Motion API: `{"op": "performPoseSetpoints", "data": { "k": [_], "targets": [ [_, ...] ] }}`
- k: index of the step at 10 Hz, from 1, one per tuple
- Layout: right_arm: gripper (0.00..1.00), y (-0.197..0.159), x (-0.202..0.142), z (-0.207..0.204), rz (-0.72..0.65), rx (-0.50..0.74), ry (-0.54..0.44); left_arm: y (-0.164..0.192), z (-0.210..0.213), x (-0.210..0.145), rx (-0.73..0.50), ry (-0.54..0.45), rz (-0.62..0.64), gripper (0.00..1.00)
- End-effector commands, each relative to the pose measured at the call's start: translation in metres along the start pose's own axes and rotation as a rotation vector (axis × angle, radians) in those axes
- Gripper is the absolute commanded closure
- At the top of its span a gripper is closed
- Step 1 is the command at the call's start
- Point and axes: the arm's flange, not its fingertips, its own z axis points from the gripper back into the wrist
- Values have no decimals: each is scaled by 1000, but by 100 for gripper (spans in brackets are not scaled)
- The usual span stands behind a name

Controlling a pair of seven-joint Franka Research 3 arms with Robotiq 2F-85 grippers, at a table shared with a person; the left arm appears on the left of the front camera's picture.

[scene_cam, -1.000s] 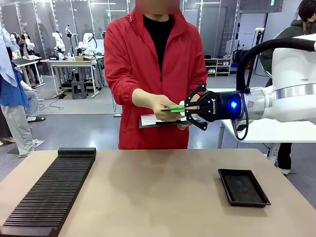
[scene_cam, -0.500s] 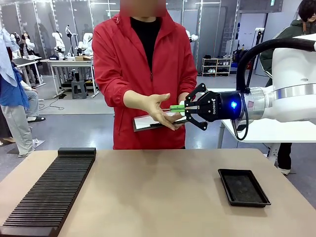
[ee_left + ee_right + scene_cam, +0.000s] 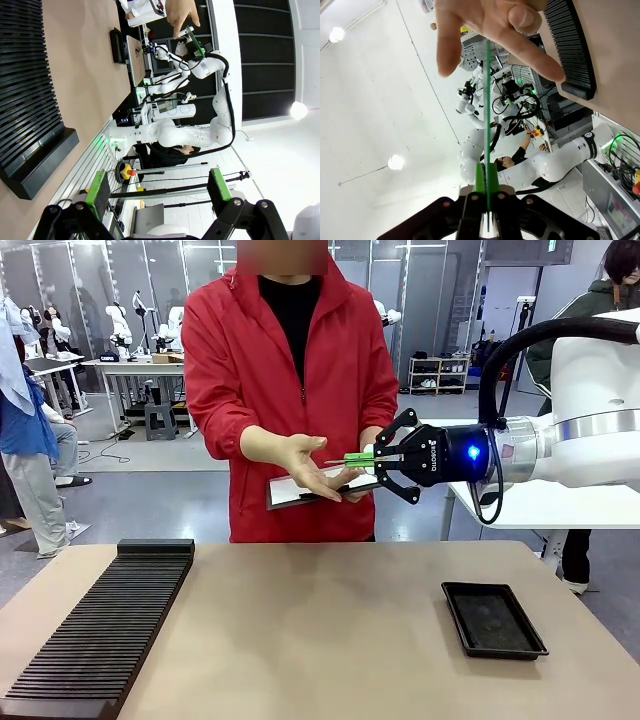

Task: Inspect the PCB.
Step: Place the Blank PCB in the ESD tray.

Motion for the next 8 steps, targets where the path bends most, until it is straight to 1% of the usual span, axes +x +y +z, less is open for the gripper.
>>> {"op": "performPoseSetpoints", "data": {
  "k": [1, 3, 5, 6, 8],
  "targets": [
    [97, 0, 0, 0, 0, 0, 0, -1, 1, 1, 14, -2, 5, 0],
    [97, -6, -15, 31, 132, -47, 22, -1, 1, 1, 14, -2, 5, 0],
    [97, -26, -18, 77, 226, -114, 15, -1, 1, 1, 14, -2, 5, 0],
    [97, -40, -19, 100, 264, -179, 19, -1, 1, 1, 14, -2, 5, 0],
    [97, -69, -16, 142, 313, -316, -44, -1, 1, 1, 14, -2, 5, 0]
  ]
}}
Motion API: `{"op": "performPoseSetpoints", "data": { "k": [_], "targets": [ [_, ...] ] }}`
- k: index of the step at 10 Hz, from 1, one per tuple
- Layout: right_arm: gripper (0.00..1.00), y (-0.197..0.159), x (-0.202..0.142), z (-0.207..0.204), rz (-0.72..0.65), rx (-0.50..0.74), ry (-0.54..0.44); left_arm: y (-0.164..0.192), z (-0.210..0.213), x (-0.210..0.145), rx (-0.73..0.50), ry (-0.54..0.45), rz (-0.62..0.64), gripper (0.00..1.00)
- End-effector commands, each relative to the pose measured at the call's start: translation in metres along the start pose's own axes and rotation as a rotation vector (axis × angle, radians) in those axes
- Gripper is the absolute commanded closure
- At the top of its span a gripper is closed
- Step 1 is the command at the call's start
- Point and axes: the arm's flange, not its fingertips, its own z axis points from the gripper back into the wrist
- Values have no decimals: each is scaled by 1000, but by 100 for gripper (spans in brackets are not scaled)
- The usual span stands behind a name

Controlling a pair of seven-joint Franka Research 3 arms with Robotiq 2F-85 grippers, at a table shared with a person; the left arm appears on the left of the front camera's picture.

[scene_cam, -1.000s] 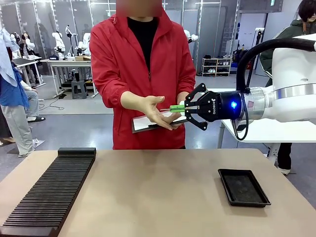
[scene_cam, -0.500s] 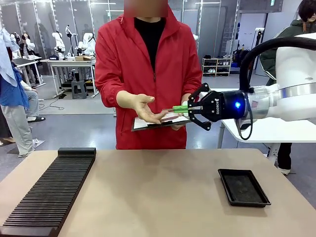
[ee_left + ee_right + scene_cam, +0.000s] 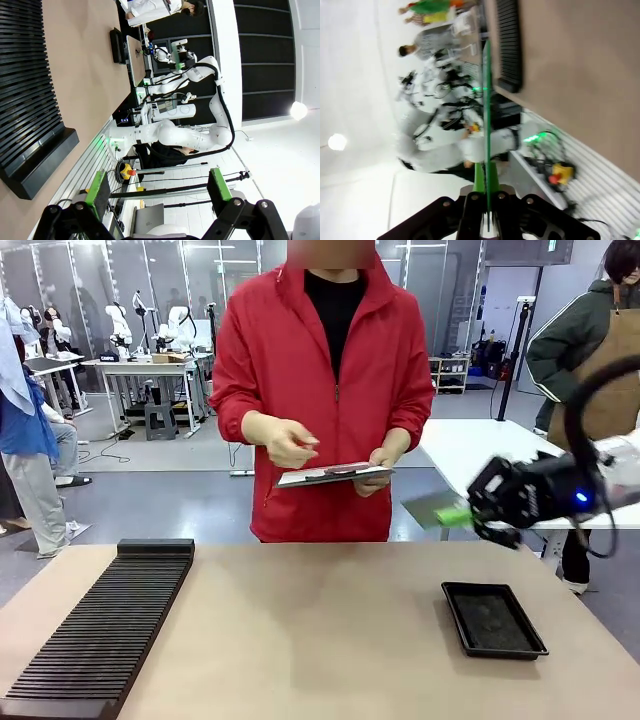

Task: Inspect the PCB.
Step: Place the Blank PCB in the ESD tray.

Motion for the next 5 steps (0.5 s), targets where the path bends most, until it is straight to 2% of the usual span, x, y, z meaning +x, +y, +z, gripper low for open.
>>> {"op": "performPoseSetpoints", "data": {
  "k": [1, 3, 5],
  "targets": [
    [97, -32, -3, 26, 65, -93, -56, -1, 1, 1, 14, -1, 5, 0],
    [97, -60, -1, 49, 100, -144, -121, -1, 1, 1, 14, -1, 5, 0],
    [97, -78, 3, 59, 89, -186, -145, -1, 1, 1, 14, -1, 5, 0]
  ]
}}
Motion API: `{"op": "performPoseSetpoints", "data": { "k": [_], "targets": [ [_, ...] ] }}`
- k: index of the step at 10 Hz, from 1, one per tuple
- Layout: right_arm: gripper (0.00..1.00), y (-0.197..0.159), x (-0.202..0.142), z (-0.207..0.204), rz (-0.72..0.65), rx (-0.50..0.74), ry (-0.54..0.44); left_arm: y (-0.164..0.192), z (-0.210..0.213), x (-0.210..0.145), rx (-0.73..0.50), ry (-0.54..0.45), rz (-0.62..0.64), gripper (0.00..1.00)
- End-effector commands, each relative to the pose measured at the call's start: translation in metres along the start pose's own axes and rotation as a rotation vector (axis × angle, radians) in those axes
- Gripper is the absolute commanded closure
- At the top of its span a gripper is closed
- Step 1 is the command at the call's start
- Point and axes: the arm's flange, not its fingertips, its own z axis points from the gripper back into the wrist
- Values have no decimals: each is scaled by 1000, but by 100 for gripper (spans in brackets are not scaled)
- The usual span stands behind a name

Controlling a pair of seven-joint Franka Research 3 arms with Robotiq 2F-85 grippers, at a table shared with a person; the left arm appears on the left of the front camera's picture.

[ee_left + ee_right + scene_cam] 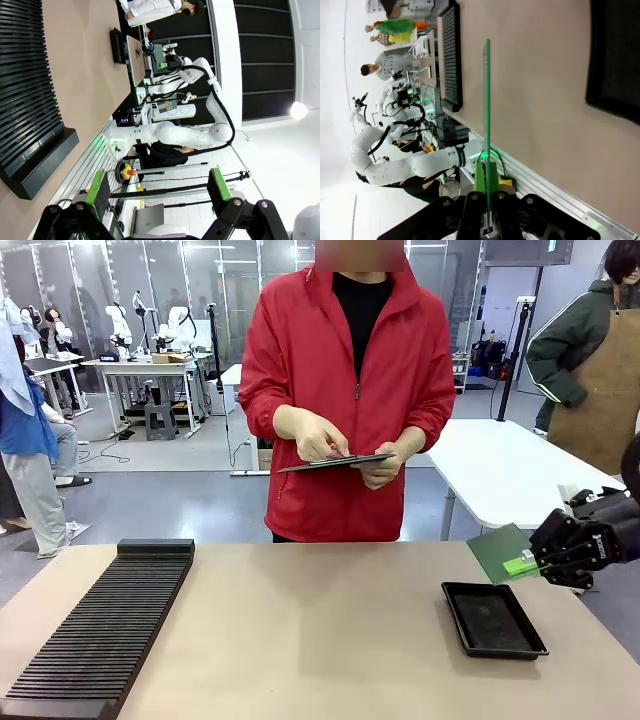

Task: Inspect the PCB.
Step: Place the Blank PCB in the ESD tray.

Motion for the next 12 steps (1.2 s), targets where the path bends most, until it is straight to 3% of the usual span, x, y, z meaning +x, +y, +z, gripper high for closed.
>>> {"op": "performPoseSetpoints", "data": {
  "k": [1, 7, 8, 9, 12],
  "targets": [
    [97, -10, 3, -12, 11, -65, -38, -1, 1, 1, 14, -1, 5, 0],
    [97, -9, 3, -2, -10, -28, -31, -1, 1, 1, 14, -1, 5, 0],
    [97, -16, 17, -4, 41, -202, -224, -1, 1, 1, 14, -1, 5, 0],
    [97, -30, 31, -5, 69, -194, -149, -1, 1, 1, 14, -1, 5, 0],
    [97, -61, 60, -16, 13, -223, -133, -1, 1, 1, 14, -1, 5, 0]
  ]
}}
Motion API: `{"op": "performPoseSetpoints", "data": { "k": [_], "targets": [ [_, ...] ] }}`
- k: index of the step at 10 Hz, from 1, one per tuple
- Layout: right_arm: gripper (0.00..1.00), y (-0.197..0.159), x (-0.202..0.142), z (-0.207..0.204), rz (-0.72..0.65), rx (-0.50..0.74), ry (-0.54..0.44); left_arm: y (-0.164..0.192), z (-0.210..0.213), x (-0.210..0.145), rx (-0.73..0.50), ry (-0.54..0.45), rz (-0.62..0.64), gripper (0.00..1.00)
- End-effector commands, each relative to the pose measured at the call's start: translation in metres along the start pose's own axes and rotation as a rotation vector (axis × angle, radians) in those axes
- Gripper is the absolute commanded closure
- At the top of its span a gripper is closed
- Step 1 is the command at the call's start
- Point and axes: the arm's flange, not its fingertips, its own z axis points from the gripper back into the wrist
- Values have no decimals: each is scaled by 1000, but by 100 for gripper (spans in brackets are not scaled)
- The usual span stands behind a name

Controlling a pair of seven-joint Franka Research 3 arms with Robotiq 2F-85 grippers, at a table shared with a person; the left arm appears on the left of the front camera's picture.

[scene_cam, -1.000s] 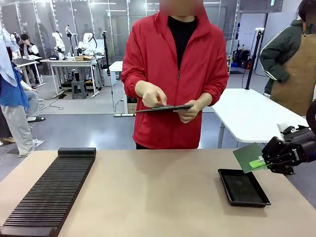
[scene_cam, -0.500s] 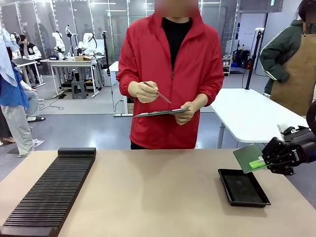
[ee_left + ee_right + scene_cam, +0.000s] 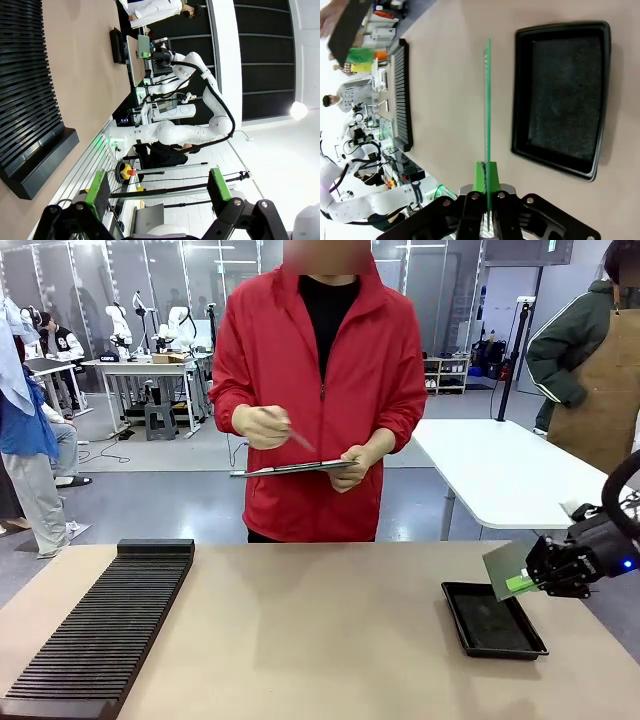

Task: Inspect the PCB.
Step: Place the Blank PCB in the ESD tray.

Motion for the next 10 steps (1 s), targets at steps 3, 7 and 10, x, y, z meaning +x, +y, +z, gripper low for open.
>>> {"op": "performPoseSetpoints", "data": {
  "k": [3, 7, 10],
  "targets": [
    [97, -13, 30, -42, -20, -70, 81, -1, 1, 1, 14, -1, 5, 0],
    [97, -20, 42, -74, -52, -125, 100, -1, 1, 1, 14, -1, 5, 0],
    [97, -25, 40, -85, -53, -150, 117, -1, 1, 1, 14, -1, 5, 0]
  ]
}}
